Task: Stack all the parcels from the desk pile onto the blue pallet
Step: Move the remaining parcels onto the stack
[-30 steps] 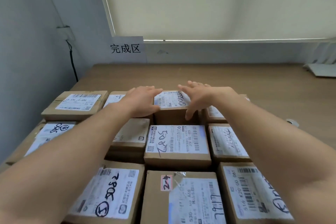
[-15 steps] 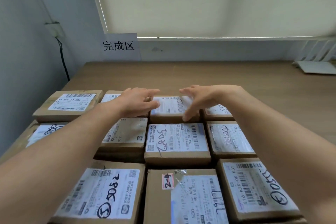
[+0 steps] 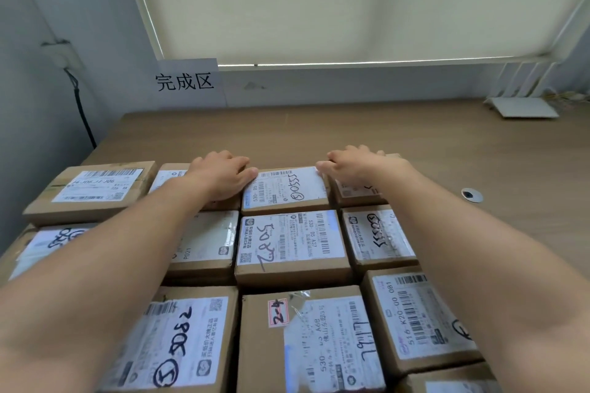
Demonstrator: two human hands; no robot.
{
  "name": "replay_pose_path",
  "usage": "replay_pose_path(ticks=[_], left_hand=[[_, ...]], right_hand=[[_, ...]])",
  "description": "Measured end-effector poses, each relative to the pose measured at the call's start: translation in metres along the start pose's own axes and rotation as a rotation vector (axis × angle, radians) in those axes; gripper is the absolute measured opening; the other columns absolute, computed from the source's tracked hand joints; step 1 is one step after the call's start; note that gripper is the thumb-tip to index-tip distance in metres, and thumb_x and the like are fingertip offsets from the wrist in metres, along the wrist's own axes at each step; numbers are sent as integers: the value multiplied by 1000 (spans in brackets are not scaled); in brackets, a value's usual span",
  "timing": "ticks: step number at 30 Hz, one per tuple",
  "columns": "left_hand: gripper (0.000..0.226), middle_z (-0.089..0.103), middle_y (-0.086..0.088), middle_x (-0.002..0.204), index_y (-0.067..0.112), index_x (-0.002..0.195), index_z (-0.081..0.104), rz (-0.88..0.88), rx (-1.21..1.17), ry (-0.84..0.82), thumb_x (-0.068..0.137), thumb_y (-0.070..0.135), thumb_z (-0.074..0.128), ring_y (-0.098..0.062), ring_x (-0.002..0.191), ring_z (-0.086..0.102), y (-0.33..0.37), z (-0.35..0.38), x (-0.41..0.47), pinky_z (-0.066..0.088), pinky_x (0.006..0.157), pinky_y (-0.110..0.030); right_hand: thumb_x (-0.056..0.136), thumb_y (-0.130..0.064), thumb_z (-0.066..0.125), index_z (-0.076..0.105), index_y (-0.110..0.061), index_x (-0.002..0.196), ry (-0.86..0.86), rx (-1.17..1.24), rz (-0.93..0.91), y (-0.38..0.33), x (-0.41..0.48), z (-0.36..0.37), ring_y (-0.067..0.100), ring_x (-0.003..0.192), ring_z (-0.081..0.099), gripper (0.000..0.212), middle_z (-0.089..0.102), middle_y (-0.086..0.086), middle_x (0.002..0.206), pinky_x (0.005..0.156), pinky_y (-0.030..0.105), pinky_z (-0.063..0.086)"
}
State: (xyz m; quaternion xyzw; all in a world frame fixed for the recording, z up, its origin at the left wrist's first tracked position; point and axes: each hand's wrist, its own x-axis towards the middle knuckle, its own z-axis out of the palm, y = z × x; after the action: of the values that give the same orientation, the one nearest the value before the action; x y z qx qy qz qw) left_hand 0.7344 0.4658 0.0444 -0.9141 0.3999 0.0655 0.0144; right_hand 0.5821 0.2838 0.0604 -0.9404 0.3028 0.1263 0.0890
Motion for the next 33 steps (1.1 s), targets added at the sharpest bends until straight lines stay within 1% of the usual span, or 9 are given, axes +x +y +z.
replay_pose_path(ticks=[5, 9, 13, 17, 21, 24, 27, 30, 33], left_hand=[[53, 40, -7, 145, 29, 143, 34, -12, 6, -21, 97, 53, 26, -27, 132, 36, -1, 1, -2, 25, 108, -44], [56, 28, -2, 154, 26, 148, 25, -6, -71, 28, 98, 52, 26, -23, 141, 24, 0, -5, -6, 13, 114, -48], [57, 25, -2, 155, 24, 148, 25, 71, -74, 113, 98, 51, 27, -20, 143, 21, 12, -25, -28, 11, 115, -49], [57, 25, -1, 155, 25, 148, 25, 152, -72, 178, 97, 49, 34, -19, 142, 21, 39, -33, -80, 17, 115, -42], [56, 31, 1, 152, 27, 146, 30, 203, -210, 231, 95, 46, 43, -15, 141, 23, 67, -21, -159, 19, 114, -34], [59, 34, 7, 150, 32, 144, 32, 214, -289, 276, 91, 53, 45, -10, 138, 26, 88, -6, -222, 23, 113, -31], [74, 29, 13, 151, 38, 144, 29, 195, -326, 208, 80, 74, 35, -4, 138, 22, 111, 6, -279, 18, 111, -24], [90, 17, 19, 154, 46, 144, 21, 179, -284, 123, 66, 89, 25, -2, 140, 14, 131, 16, -320, 14, 111, -24], [101, 4, 18, 156, 48, 145, 10, 154, -151, -28, 55, 89, 31, -5, 142, 3, 150, 23, -353, 7, 113, -27]], right_hand=[[96, -58, 26, 33, -24, 145, -6, -11, -23, 1, -4, -3, 29, 139, 24, 60, 30, 9, 151, 109, 54, 16], [95, -58, 28, 29, -22, 147, 95, -3, -53, 2, -15, -7, 29, 141, 20, 63, 25, 8, 154, 113, 57, 10], [95, -58, 30, 31, -23, 146, 192, -39, -82, 7, -41, -19, 28, 141, 20, 61, 24, 8, 154, 112, 58, 7], [93, -57, 39, 33, -27, 144, 274, -106, -132, 6, -84, -26, 28, 139, 24, 60, 27, 6, 153, 112, 55, 11], [91, -54, 48, 31, -30, 145, 324, -94, -265, 9, -147, -17, 24, 140, 23, 62, 25, 3, 154, 114, 51, 13], [88, -57, 51, 32, -32, 145, 327, -75, -329, 25, -192, -3, 24, 140, 23, 65, 25, 3, 154, 114, 45, 15], [85, -60, 52, 30, -33, 146, 300, -32, -360, 49, -234, 9, 22, 142, 18, 70, 22, 2, 155, 114, 41, 15], [80, -62, 57, 27, -35, 147, 256, 46, -359, 78, -274, 19, 19, 143, 16, 78, 18, -1, 156, 115, 41, 17], [74, -62, 64, 25, -39, 146, 153, 128, -328, 104, -308, 35, 18, 142, 15, 85, 16, -5, 156, 113, 47, 21]])
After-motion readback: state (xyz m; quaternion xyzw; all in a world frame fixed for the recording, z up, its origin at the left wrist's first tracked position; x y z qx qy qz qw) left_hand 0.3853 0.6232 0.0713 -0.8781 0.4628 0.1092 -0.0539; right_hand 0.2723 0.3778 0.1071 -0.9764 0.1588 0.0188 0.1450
